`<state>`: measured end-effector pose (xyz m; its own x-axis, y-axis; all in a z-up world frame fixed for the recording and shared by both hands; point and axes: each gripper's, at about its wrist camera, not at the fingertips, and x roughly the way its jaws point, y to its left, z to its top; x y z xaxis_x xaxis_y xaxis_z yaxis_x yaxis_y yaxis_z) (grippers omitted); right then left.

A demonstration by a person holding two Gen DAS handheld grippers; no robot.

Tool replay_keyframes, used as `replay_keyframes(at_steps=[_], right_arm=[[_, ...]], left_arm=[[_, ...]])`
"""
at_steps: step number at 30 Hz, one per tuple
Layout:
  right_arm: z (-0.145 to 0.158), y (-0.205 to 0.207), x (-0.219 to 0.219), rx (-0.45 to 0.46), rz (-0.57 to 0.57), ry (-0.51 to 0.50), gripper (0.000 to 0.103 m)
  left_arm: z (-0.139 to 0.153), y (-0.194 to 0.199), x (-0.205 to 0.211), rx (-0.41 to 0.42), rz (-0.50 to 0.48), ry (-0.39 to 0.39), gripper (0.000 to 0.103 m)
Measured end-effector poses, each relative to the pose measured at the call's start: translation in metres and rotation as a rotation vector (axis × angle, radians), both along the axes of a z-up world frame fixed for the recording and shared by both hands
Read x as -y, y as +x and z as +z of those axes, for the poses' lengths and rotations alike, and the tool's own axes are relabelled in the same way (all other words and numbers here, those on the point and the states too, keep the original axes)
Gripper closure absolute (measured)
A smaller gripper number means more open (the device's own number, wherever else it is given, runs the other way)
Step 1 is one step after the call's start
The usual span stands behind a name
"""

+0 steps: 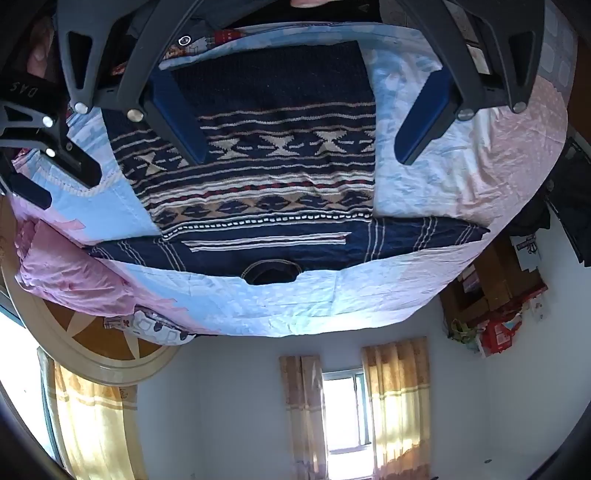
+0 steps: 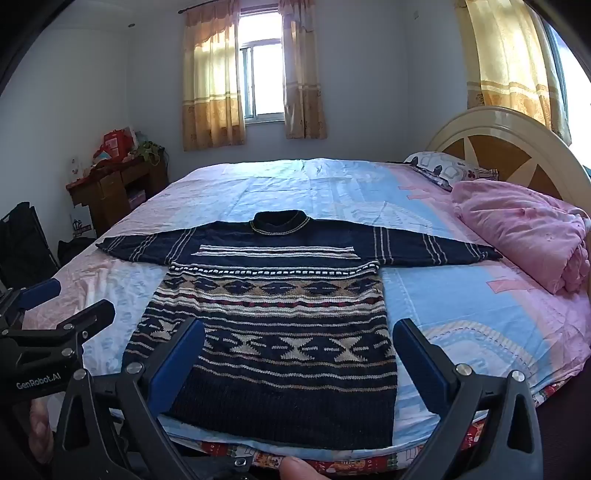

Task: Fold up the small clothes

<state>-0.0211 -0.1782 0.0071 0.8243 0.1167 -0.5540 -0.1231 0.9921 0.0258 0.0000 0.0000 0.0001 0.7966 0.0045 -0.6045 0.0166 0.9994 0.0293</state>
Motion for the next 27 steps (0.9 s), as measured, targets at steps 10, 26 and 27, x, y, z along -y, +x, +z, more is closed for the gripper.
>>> replay_keyframes(at_steps=[10,26,27], right_arm=[[-0.0009,0.0001,-0.0006,-0.001,0.001,-0.002,0.001],[-0.0036,0.0009,-0.0009,-0.007,0.001,0.002,0.001],[-0.0038,0.0007,-0.0011,-0.008,0.001,0.002,0.001]], left_arm=[[0.0002,-0.0006,0.0012,0.011,0.001,0.013,0.0],[0.0004,-0.001,0.0011,0.007,0.0,0.006,0.0],[-0.0001,-0.0002,0.0008,0.006,0.0,0.006,0.0]])
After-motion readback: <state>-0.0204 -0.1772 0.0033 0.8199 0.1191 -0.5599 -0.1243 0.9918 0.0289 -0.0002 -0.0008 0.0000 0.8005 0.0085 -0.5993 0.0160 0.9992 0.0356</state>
